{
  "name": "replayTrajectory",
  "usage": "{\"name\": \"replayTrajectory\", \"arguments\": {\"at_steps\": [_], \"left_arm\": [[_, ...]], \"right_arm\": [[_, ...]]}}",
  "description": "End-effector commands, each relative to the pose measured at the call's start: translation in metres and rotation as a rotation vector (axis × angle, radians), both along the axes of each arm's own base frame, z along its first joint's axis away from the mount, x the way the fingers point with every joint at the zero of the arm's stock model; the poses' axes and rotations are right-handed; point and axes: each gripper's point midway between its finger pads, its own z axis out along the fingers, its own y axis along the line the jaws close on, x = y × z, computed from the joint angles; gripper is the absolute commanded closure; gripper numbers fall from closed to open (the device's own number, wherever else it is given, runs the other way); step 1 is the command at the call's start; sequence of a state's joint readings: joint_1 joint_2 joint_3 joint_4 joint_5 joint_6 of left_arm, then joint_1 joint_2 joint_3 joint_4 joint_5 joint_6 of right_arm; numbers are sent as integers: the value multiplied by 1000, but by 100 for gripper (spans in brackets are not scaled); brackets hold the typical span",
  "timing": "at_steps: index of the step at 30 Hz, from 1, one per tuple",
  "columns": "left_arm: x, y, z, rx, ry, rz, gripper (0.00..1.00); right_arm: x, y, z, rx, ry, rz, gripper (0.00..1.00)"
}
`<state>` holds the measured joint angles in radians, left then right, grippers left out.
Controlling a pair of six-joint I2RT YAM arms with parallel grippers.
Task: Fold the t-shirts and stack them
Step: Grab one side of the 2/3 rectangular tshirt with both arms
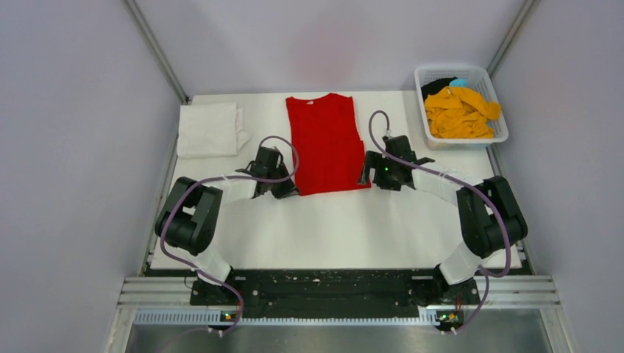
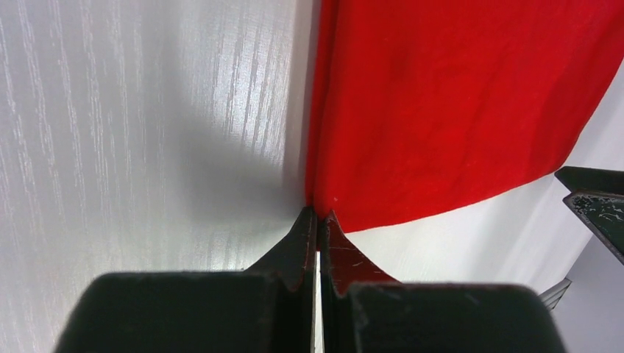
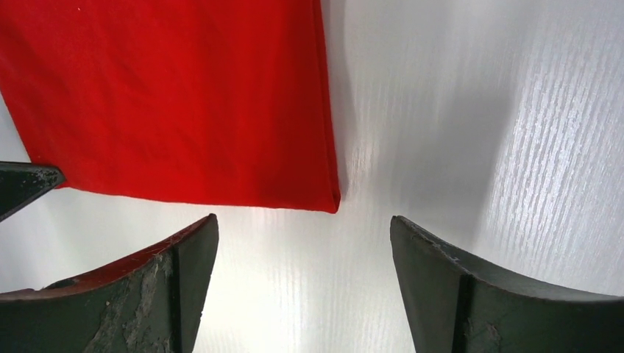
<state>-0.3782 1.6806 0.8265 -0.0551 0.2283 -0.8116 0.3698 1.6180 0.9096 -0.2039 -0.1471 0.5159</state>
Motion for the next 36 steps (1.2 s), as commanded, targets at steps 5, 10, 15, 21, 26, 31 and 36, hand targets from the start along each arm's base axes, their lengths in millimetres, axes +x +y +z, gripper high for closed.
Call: {"name": "replayTrajectory", "arguments": {"at_steps": [5,10,15,21,26,31,36], "left_arm": [[-4,5,-7,31,11,9,100],[-5,5,-10,30,17,15,100],[-5,4,-9,21,15,19,100],[-8,5,-8,17,10,22,100],[-10,4,-11,13,18,18,100],[-15,2,-8,8,16,12,100],[-41,2,-3,46,28,0,100]], "right_arm": [[7,-4,-4,-6,-21,-13,26],[7,3,-14,20,6,-5,45],[-2,2,-27,22,43,-2,61],[0,-5,-33,-10,26,-22,69],[3,-7,-40,-28,31,-30,73],[-6,-5,-34,-5,30,-11,100],[-41,-5,-21,23,82,69,100]]}}
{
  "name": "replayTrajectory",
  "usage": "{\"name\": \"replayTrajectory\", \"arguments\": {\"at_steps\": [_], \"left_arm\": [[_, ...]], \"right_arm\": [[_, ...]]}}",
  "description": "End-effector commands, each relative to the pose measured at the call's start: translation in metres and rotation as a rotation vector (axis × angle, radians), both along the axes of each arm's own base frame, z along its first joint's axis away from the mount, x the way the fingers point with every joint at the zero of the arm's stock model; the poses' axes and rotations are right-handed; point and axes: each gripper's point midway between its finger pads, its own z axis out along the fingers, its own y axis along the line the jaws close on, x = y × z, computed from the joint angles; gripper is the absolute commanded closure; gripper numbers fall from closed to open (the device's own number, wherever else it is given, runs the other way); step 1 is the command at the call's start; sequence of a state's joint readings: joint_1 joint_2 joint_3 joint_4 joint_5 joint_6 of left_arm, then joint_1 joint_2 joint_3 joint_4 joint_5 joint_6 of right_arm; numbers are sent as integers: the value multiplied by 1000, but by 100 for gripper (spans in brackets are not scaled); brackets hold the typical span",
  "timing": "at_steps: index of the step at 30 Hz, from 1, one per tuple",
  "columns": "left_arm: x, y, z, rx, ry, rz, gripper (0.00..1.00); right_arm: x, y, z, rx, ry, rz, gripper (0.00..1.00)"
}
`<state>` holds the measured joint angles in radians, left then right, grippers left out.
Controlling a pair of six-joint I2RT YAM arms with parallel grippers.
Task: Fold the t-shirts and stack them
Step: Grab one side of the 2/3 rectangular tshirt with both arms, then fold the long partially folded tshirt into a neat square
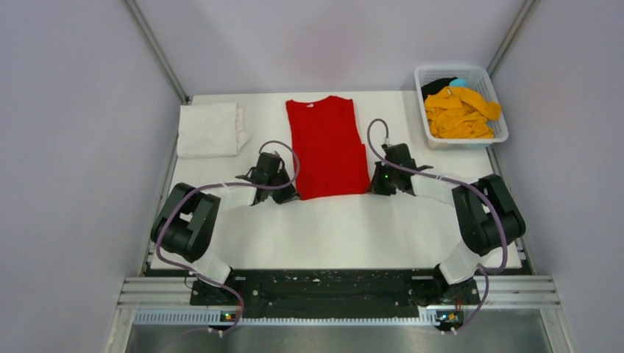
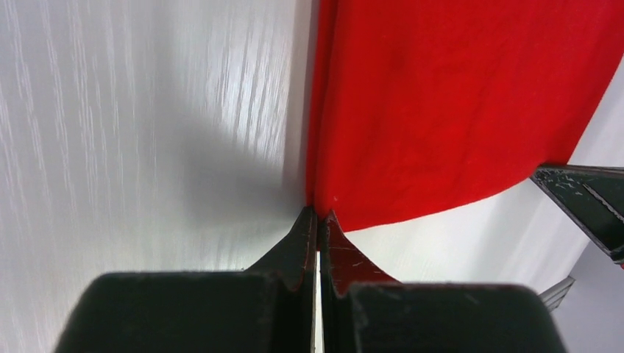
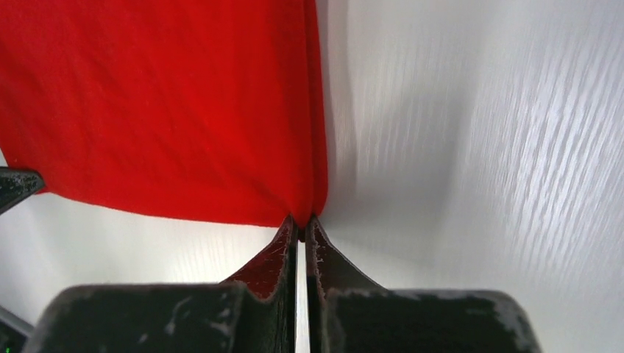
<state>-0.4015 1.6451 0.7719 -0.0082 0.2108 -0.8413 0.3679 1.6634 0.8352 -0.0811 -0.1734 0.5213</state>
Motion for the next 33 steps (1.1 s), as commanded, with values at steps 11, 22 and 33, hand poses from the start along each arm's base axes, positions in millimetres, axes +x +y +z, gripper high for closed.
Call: {"name": "replayTrajectory", "arguments": {"at_steps": [11,22,33], "left_arm": [[-111,8,81,30,5,-15,100],[-55,33,154,103,-301,98,100],[20,48,181,126,-430,150,100]], "right_arm": [[-107,-17,92,34,86,228,100],[-27,23,205,221,-248,252,100],[35,25,215,284,-285,204,100]]}}
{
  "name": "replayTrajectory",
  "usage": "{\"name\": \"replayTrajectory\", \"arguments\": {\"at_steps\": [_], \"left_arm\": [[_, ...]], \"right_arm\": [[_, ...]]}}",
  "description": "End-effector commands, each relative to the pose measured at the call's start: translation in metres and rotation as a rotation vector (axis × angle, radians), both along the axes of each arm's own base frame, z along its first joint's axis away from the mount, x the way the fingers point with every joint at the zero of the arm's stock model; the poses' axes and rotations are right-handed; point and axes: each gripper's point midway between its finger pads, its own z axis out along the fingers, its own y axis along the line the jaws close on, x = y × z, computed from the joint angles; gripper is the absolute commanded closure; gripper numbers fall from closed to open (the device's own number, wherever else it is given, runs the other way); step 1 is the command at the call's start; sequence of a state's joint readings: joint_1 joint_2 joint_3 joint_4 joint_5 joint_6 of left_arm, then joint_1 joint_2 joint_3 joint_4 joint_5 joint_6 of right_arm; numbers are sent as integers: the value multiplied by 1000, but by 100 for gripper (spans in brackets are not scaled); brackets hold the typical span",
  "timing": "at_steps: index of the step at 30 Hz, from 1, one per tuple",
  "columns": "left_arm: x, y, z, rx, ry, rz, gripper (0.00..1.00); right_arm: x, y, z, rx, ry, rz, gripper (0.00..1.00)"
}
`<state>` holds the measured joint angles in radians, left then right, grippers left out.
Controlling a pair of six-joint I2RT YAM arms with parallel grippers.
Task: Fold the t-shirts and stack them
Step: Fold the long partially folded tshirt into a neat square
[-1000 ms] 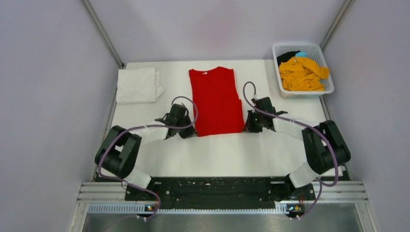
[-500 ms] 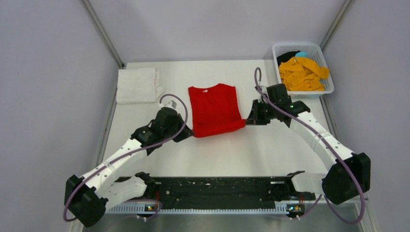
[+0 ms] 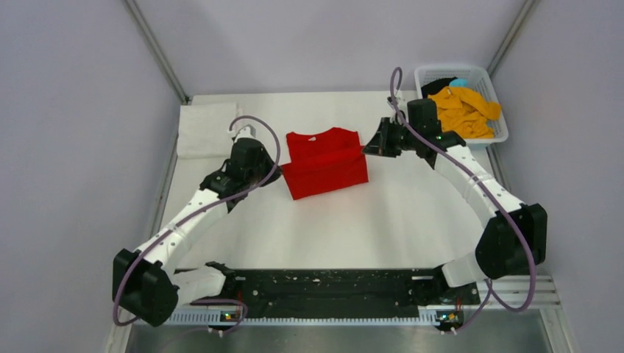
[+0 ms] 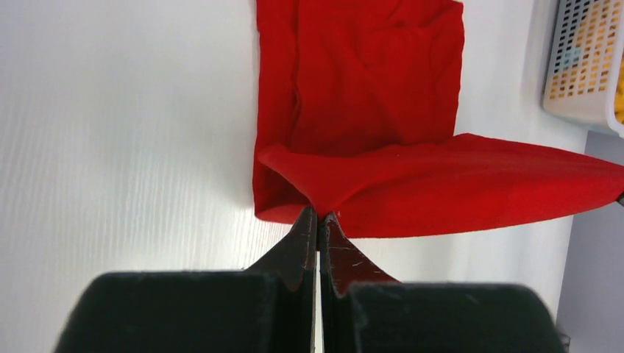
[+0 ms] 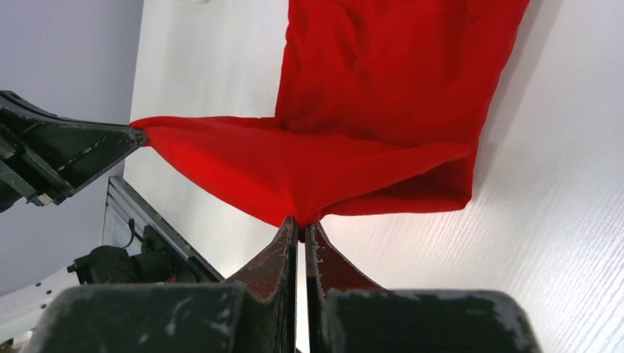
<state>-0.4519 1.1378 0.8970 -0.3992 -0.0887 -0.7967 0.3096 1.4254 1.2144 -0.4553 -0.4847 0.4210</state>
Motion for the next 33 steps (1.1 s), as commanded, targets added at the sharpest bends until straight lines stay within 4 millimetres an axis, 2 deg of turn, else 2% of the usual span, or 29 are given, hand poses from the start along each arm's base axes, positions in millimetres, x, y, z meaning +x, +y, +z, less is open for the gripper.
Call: {"name": "replayTrajectory", "arguments": {"at_steps": [1,5,11,16,20,26,33], "left_arm": [[38,5,27,22,-112,8,100],[60,9,26,54,-110,8,100],[93,11,12,78,-82,8,100],[122,16,14,99,-106,26,100],[146,12,12,104,-102,0,100],[177,9,-8,116,-62,-2,100],[214,16,-33,145,-21,23,100]], "right_arm": [[34,-2,18,70,-56,-33,100],[49,-3,12,97,-33,-49,100],[78,-8,-4,59,-32,-104,100],[105,-19,-18,-3,-62,-187,100],[124,-21,-25,-32,-63,-212,100],[151,-24,-40,-55,-52,-247,100],[179,-25,-79,-81,-17,-297,100]]}}
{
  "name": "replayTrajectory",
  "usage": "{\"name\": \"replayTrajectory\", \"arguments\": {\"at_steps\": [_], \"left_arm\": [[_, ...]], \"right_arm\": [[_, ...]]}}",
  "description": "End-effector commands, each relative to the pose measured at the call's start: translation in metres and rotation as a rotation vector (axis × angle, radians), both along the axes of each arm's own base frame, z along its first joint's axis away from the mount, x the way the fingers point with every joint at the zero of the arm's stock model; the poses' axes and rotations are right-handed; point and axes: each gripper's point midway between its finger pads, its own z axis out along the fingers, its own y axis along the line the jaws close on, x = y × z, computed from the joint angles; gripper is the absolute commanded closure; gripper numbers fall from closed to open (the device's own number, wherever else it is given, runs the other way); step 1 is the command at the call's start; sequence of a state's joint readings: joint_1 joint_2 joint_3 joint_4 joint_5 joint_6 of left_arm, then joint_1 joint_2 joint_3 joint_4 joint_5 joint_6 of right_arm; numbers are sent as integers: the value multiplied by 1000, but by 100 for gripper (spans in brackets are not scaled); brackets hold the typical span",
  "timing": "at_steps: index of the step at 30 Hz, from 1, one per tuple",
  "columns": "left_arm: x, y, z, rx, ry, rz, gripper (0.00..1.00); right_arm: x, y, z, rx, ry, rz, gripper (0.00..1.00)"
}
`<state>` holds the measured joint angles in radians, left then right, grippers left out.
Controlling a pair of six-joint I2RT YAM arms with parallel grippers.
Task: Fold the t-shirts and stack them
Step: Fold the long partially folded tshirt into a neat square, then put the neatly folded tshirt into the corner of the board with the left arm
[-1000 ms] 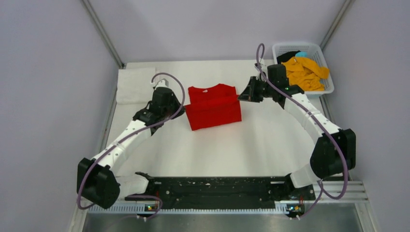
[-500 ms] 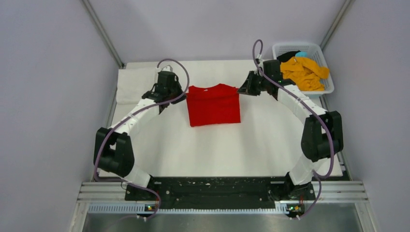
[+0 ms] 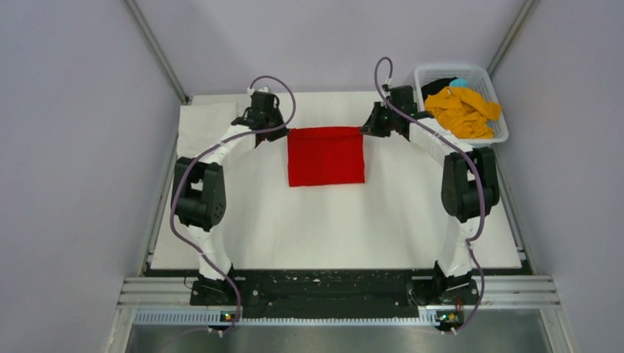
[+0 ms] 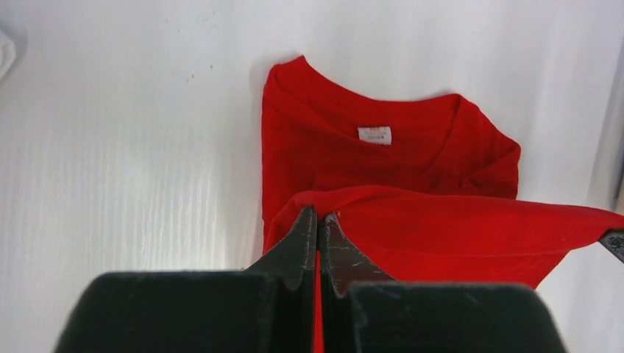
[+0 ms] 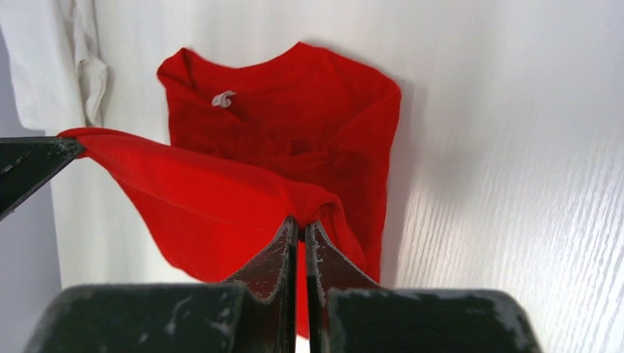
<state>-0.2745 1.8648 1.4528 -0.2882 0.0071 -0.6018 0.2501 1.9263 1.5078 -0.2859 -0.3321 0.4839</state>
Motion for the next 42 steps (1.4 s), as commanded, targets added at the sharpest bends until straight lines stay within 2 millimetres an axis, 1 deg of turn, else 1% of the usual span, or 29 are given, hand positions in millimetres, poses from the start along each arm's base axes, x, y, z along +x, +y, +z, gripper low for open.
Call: {"name": "replayTrajectory", "arguments": {"at_steps": [1,3,6,8,10,11,12,13,14,15,16,17,18,19,20,22,23,26,30,35,39,42], "left_arm": [[36,15,6,36,-45,38,100],[45,14,1,30,-41,25,100],[56,16,-10,30,-25,36,100],[64,12,-15,4,-19,9,100],[73,6,-19,-20,-26,-7,83],[77,3,-18,-34,-33,-15,76],[80,-2,-17,-49,-37,-32,66],[83,-5,-16,-56,-40,-47,50],[86,-7,-11,-62,-46,-57,33],[86,-8,-5,-67,-54,-65,13],[85,-10,0,-69,-62,-73,3],[84,-10,7,-74,-75,-77,1],[80,-11,10,-80,-83,-86,1],[76,-12,14,-88,-93,-100,1],[70,-13,14,-95,-91,-113,1],[55,-16,11,-110,-75,-145,1],[45,-16,2,-113,-49,-153,1],[25,-18,-12,-117,-11,-186,1],[7,-11,-38,-55,69,-181,2],[-2,-13,-66,-2,140,-203,7],[-3,-10,-89,61,205,-188,10],[-4,-12,-101,90,251,-197,15]], "right_arm": [[40,-14,-4,-21,-63,-80,100],[47,-13,-13,-20,-61,-82,100],[58,-12,-26,-20,-45,-90,100],[64,-12,-35,-14,-34,-102,100],[71,-11,-39,-9,-33,-112,99],[76,-13,-41,-13,-34,-124,92],[81,-15,-42,-17,-37,-139,77],[87,-16,-37,-15,-49,-146,55],[91,-16,-33,-9,-51,-151,41],[94,-16,-28,-8,-55,-153,33],[96,-15,-24,-6,-58,-154,27],[96,-16,-18,-6,-64,-152,17],[95,-16,-14,-7,-69,-150,12],[91,-17,-8,-11,-77,-148,3],[87,-19,1,-16,-94,-144,1],[76,-24,9,-36,-106,-140,1],[70,-26,13,-45,-110,-142,1],[46,-37,17,-76,-113,-150,1],[14,-48,27,-103,-126,-155,1],[-18,-57,33,-118,-137,-151,1],[-33,-63,42,-130,-161,-158,1],[-41,-67,45,-139,-170,-166,1]]}}
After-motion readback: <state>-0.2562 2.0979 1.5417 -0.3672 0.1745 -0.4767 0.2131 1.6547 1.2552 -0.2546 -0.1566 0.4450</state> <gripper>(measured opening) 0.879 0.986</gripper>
